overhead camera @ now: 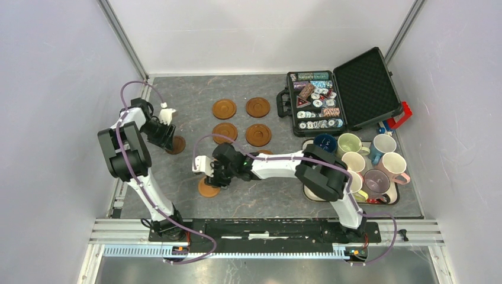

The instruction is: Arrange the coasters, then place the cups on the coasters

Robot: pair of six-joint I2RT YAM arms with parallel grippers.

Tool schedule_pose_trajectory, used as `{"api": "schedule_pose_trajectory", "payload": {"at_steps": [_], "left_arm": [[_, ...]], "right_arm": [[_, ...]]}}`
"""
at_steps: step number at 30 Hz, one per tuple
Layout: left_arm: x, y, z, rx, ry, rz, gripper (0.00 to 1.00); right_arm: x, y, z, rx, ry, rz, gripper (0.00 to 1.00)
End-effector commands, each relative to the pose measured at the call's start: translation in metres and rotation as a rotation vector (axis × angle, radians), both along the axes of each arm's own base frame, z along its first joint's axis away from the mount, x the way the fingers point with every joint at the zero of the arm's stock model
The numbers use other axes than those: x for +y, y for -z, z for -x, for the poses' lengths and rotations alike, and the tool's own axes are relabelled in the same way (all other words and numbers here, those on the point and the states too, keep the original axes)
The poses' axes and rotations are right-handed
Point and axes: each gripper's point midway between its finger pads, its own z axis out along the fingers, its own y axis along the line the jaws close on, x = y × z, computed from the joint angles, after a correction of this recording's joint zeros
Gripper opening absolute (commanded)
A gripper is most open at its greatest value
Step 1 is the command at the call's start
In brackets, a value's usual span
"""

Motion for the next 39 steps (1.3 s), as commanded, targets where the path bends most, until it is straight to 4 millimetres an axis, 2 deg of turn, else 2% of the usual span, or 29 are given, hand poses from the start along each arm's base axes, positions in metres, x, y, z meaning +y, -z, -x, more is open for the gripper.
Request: {"api": "schedule_pose_trajectory", "payload": {"at_steps": [1,7,12,13,15,17,19,23,25,27,30,34,39], "left_arm": [[-0.009,0.009,0.033,0.049,0.135,-0.004,0.56],[-0.011,0.013,0.076,0.093,0.287,-0.052,0.54],[-0.019,0.002,0.105,0.108,0.388,-0.042,0.54],[-0.022,-0.003,0.102,0.083,0.366,-0.026,0.55],[-0.026,-0.020,0.082,0.016,0.266,0.019,0.57],[-0.022,-0.038,0.049,-0.046,0.150,0.049,0.60],[-0.015,-0.047,0.018,-0.084,0.061,0.059,0.63],[0.000,-0.047,-0.025,-0.101,-0.017,0.047,0.68],[0.008,-0.040,-0.035,-0.089,-0.024,0.027,0.68],[0.013,-0.032,-0.040,-0.071,-0.022,0.009,0.68],[0.014,-0.019,-0.036,-0.039,0.023,-0.019,0.68],[0.014,-0.001,-0.023,-0.001,0.084,-0.063,0.67],[0.011,0.017,0.003,0.052,0.157,-0.095,0.59]], "right_arm": [[-0.065,0.033,0.021,0.027,-0.052,0.193,0.53],[-0.101,0.040,0.029,0.044,-0.039,0.243,0.50],[-0.130,0.042,0.038,0.051,-0.045,0.279,0.49],[-0.136,0.043,0.039,0.052,-0.045,0.286,0.49],[-0.147,0.046,0.041,0.052,-0.038,0.305,0.49],[-0.156,0.047,0.040,0.054,-0.026,0.319,0.48],[-0.164,0.047,0.039,0.059,-0.013,0.328,0.48],[-0.181,0.047,0.040,0.056,-0.006,0.346,0.48],[-0.189,0.046,0.041,0.049,-0.006,0.352,0.48],[-0.199,0.047,0.044,0.051,-0.004,0.363,0.47],[-0.212,0.048,0.049,0.054,-0.005,0.374,0.47],[-0.229,0.052,0.055,0.061,0.001,0.399,0.47],[-0.246,0.052,0.058,0.059,0.008,0.426,0.46]]}}
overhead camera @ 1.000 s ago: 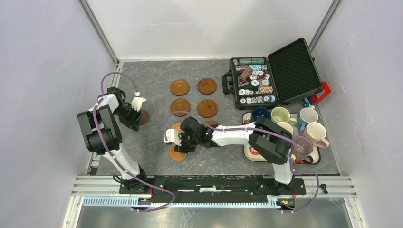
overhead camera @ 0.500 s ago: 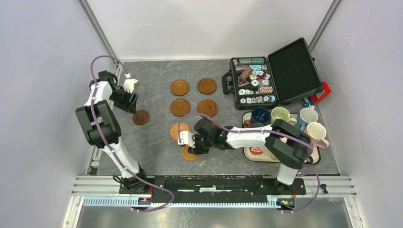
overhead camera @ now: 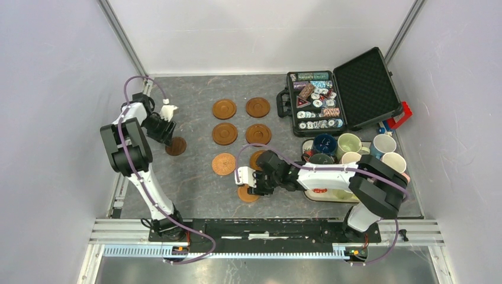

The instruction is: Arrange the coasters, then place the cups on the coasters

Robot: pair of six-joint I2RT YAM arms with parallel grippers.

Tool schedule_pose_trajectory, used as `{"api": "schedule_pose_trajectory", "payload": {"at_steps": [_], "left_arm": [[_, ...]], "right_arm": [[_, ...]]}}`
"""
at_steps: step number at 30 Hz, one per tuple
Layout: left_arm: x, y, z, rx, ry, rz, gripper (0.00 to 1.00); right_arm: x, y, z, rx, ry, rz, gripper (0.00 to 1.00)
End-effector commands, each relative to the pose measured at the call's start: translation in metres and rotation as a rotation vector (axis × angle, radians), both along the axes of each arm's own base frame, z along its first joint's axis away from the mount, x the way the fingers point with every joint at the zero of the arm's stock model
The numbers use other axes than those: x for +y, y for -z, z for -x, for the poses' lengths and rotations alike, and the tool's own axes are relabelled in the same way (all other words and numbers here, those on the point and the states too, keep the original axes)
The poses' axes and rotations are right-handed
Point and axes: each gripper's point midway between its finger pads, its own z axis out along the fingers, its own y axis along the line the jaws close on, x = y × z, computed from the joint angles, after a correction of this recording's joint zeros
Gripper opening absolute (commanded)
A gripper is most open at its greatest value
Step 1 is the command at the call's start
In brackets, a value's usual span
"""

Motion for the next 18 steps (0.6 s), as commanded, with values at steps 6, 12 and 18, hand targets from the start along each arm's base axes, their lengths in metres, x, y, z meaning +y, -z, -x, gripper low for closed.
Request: {"api": "schedule_pose_trajectory", "payload": {"at_steps": [6,12,18], "left_arm": [[-0.014,0.024,0.073,0.116,0.235,-0.041,0.51],[-0.036,0.025,0.120,0.168,0.370,-0.010,0.48],[-0.062,0.022,0.152,0.178,0.511,-0.023,0.48]], "right_arm": [[-0.091,0.045,0.027,0.076,0.001,0.320,0.46],[-0.105,0.046,0.029,0.074,-0.005,0.346,0.46],[-0.119,0.047,0.028,0.060,0.011,0.368,0.45]]}}
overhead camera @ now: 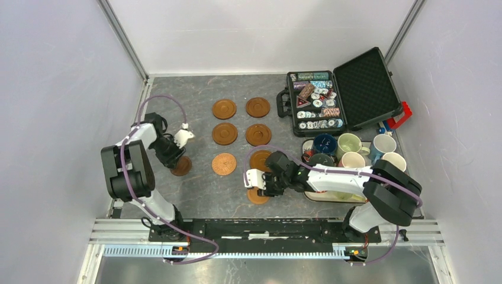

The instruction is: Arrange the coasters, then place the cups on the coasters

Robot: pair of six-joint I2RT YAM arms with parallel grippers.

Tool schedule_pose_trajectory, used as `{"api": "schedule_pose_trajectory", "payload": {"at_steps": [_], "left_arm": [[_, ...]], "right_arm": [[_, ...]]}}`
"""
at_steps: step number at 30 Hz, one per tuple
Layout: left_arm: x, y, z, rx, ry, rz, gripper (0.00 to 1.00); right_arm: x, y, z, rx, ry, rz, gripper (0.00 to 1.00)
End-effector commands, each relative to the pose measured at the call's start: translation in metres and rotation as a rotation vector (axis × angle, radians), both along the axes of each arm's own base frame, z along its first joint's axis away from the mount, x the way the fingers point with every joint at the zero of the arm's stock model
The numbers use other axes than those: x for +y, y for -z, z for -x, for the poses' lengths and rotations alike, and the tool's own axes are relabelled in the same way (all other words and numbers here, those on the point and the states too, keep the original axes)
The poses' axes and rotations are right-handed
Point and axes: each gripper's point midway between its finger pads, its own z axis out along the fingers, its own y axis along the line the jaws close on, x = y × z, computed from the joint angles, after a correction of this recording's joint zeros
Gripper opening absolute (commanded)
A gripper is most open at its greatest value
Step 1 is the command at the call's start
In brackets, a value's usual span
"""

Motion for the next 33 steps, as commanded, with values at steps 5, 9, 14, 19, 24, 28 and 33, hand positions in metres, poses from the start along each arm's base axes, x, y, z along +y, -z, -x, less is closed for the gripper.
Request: {"api": "schedule_pose_trajectory", "payload": {"at_steps": [5,9,14,19,24,28,33], "left_arm": [[-0.055,0.014,0.069,0.135,0.259,0.014,0.48],[-0.091,0.009,0.079,0.120,0.328,0.047,0.49],[-0.126,0.004,0.092,0.127,0.374,0.084,0.48],[-0.157,0.003,0.101,0.113,0.419,0.099,0.48],[-0.185,0.001,0.101,0.106,0.397,0.129,0.48],[-0.205,0.000,0.097,0.104,0.380,0.142,0.49],[-0.224,0.001,0.089,0.075,0.328,0.157,0.49]], "right_arm": [[-0.093,0.048,0.017,0.056,0.075,0.328,0.45],[-0.098,0.048,0.016,0.049,0.079,0.327,0.45],[-0.097,0.047,0.018,0.050,0.072,0.316,0.45],[-0.099,0.046,0.020,0.049,0.064,0.311,0.44],[-0.099,0.045,0.022,0.041,0.047,0.290,0.45],[-0.098,0.045,0.024,0.043,0.034,0.278,0.45],[-0.095,0.042,0.024,0.032,0.017,0.259,0.45]]}}
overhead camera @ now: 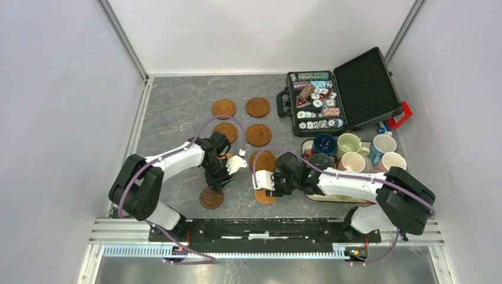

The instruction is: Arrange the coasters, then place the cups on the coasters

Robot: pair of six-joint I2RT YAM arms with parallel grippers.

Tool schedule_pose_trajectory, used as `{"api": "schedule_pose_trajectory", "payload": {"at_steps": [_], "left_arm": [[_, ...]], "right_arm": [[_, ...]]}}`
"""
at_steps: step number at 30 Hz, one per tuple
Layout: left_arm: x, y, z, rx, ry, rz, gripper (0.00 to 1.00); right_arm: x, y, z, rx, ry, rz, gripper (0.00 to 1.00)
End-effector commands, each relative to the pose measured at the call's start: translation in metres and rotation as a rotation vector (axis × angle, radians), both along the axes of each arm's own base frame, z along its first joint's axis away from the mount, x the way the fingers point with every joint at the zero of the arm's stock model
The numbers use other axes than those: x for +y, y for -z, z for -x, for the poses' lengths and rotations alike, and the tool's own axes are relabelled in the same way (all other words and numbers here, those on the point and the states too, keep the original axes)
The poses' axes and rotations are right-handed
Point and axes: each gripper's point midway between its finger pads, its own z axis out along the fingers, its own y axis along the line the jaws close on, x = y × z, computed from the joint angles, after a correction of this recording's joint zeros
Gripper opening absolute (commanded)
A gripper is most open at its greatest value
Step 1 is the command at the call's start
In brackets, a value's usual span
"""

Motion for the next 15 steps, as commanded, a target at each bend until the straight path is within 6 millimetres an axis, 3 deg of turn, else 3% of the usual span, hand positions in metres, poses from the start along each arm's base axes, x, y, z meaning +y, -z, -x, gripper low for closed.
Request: {"api": "schedule_pose_trajectory", "payload": {"at_steps": [1,10,13,15], "left_arm": [[-0.032,0.000,-0.014,-0.025,-0.102,0.073,0.49],[-0.057,0.003,-0.020,-0.029,-0.110,0.081,0.48],[-0.055,-0.007,-0.020,-0.025,-0.090,0.091,0.51],[-0.048,-0.025,-0.015,-0.042,-0.029,0.142,0.54]], "right_arm": [[-0.065,0.043,0.029,0.100,0.007,0.251,0.45],[-0.061,0.044,0.031,0.103,-0.007,0.230,0.46],[-0.059,0.042,0.031,0.100,-0.014,0.221,0.46],[-0.058,0.041,0.031,0.100,-0.019,0.213,0.46]]}}
